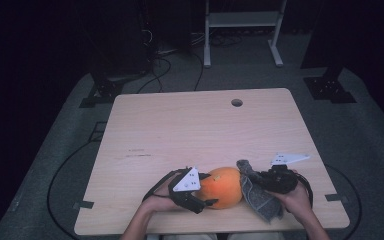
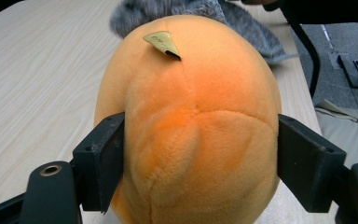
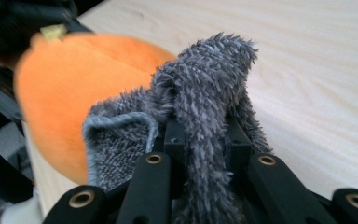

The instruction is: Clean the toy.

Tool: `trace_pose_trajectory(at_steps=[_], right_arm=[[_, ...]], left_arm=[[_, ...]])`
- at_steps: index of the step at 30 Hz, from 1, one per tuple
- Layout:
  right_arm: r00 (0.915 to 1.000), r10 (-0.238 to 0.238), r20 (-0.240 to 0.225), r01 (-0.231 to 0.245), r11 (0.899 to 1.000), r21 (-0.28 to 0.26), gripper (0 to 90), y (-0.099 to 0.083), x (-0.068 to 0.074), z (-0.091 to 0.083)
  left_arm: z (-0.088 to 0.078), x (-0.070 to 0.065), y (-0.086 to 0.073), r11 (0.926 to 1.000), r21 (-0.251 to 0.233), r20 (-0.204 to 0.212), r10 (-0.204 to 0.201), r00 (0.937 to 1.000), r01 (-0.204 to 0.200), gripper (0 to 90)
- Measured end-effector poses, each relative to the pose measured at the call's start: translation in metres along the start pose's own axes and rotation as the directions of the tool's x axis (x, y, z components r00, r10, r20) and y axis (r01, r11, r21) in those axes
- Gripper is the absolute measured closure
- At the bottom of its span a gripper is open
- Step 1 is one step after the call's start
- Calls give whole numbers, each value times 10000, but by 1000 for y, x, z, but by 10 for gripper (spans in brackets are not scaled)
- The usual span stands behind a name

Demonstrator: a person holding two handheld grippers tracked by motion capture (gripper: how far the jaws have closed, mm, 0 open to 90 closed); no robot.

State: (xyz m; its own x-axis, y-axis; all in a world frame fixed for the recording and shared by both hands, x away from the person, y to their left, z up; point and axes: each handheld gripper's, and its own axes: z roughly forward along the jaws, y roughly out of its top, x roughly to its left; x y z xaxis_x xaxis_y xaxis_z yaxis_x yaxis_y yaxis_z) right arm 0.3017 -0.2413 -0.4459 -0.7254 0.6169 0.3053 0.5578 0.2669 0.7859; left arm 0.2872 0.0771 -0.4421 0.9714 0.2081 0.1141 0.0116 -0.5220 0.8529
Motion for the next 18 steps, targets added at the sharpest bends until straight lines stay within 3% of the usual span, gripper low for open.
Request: trace_pose_trajectory(at_steps=[3, 6, 10, 12, 14, 16, 18], right_arm=[[9997, 172, 197, -171, 9998, -65, 761, 1, -3, -1], [9991, -154, -407, 117, 9960, -890, 761, 12, 9, -16], [9846, -1477, -935, 1357, 9830, -1237, 760, 31, 48, -23], [9780, -1996, -600, 1936, 9767, -928, 758, 34, 59, -16], [9775, -2100, -206, 2084, 9761, -622, 759, 29, 56, -9], [9845, -1679, -510, 1636, 9834, -791, 759, 24, 48, -9], [9846, -1735, -223, 1717, 9829, -657, 760, 22, 44, -11]], left_arm=[[1, -1, 3, 10000, -12, -139, -99, 9999, 99, 232], [7, -5, 9, 9999, -3, -275, 137, 9995, -137, 232], [17, -12, 18, 9992, -82, -426, 385, 9983, -389, 234], [18, -13, 21, 9992, -66, -520, 400, 9978, -404, 227], [16, -12, 19, 9996, -177, -535, 189, 9984, -199, 188], [15, -9, 17, 9995, -294, -484, -127, 9987, 112, 154], [16, -7, 15, 9988, -401, -432, -301, 9986, 284, 160]])
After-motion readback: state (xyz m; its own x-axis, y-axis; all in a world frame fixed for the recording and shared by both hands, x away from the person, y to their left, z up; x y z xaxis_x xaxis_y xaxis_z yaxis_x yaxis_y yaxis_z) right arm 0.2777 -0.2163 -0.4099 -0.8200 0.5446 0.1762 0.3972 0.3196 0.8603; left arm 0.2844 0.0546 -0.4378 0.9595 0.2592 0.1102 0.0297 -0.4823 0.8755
